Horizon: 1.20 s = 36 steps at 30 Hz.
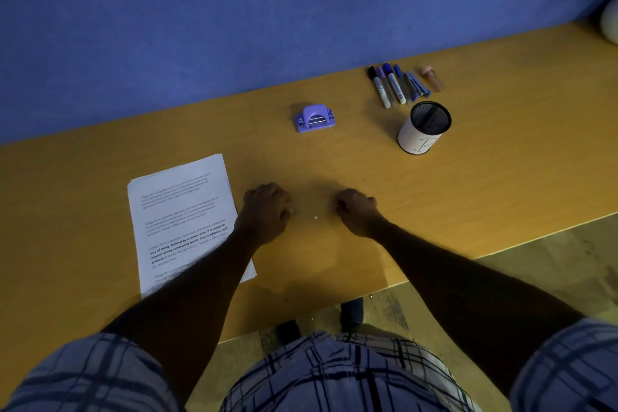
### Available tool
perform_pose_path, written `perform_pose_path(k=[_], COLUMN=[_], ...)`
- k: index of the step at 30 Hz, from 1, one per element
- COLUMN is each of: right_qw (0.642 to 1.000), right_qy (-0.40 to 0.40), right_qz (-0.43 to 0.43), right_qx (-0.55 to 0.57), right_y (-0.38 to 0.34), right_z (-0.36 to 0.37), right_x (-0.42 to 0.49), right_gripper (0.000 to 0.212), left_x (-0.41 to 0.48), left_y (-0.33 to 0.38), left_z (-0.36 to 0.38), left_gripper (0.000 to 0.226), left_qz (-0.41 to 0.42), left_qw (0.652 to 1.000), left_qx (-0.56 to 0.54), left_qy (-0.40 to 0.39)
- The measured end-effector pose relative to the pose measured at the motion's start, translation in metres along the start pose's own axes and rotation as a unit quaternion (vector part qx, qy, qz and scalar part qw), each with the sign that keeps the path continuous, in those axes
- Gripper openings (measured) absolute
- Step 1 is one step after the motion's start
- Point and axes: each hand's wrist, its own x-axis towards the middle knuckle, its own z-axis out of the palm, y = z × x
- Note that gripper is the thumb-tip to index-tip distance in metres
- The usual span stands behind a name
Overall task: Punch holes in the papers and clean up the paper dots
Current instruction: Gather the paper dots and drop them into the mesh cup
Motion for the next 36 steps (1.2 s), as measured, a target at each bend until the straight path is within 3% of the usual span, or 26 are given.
perform_pose_path(k=[9, 19, 23, 31, 36], right_qw=[0.996, 0.995, 0.995, 0.996, 0.993], right_qy=[0.012, 0.015, 0.009, 0.013, 0.032], right_qz=[0.009, 0.024, 0.026, 0.021, 0.009], right_qx=[0.087, 0.099, 0.091, 0.091, 0.109], right_y=[0.024, 0.041, 0.040, 0.039, 0.046], right_z=[-0.021, -0.022, -0.022, -0.026, -0.042], right_x=[-0.013, -0.029, -0.031, -0.027, -0.024], right_gripper=[0.011, 0.015, 0.018, 0.019, 0.013], left_x=[0.012, 0.012, 0.014, 0.025, 0.045], left_y=[0.035, 0.045, 0.049, 0.053, 0.043], left_z=[0.010, 0.020, 0.019, 0.018, -0.001], left_gripper=[0.016, 0.014, 0.018, 0.026, 0.026], left_qz=[0.049, 0.016, 0.020, 0.026, -0.028], left_qw=[0.996, 0.996, 0.999, 0.995, 0.997], left_qx=[-0.069, -0.087, -0.038, 0.055, -0.047], left_qy=[0.001, 0.025, 0.015, -0.083, -0.046])
